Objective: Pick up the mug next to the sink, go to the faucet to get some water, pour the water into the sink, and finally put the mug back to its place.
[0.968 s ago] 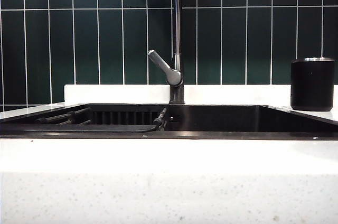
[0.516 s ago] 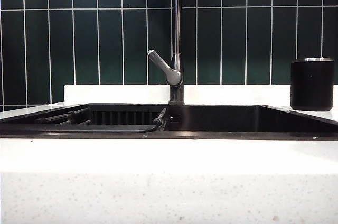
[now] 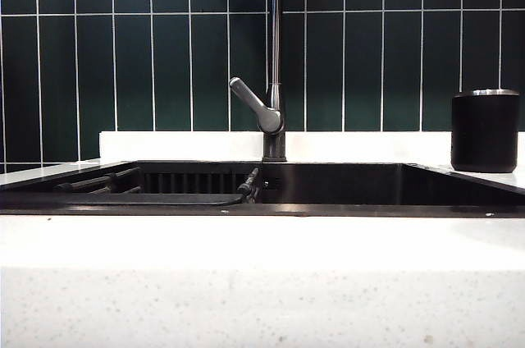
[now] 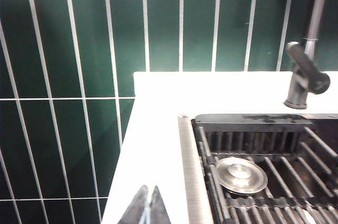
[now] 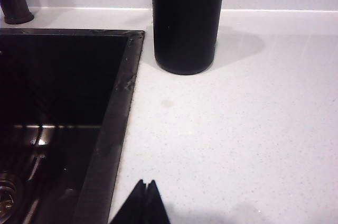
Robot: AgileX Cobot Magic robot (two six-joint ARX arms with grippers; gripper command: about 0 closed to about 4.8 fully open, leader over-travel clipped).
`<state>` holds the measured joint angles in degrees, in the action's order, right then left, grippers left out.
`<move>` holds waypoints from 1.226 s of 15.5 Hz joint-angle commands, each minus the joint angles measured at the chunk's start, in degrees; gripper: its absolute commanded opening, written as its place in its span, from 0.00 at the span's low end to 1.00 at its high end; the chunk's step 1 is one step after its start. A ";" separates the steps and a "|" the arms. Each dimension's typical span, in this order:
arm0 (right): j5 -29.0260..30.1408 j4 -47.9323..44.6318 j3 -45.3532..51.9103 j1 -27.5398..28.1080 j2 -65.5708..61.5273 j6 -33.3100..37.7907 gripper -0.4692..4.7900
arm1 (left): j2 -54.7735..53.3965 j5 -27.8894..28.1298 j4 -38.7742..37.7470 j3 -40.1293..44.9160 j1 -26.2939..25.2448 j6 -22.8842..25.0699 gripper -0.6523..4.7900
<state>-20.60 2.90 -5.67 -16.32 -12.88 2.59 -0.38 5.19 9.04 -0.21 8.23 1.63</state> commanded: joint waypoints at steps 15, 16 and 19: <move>-1.57 2.23 -0.20 1.18 0.07 0.20 0.08 | 0.00 -0.04 0.39 -0.22 0.00 -0.13 0.11; -1.40 4.15 -0.20 1.16 1.49 0.22 0.08 | 0.00 -0.04 0.39 -0.22 0.00 -0.13 0.11; -0.94 7.82 -0.17 1.22 10.05 0.22 0.08 | 0.00 -0.04 0.28 -0.22 0.00 -0.13 0.11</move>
<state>-21.52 10.55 -5.63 -15.16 -4.01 2.59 -0.38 5.19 8.99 -0.21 8.23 1.63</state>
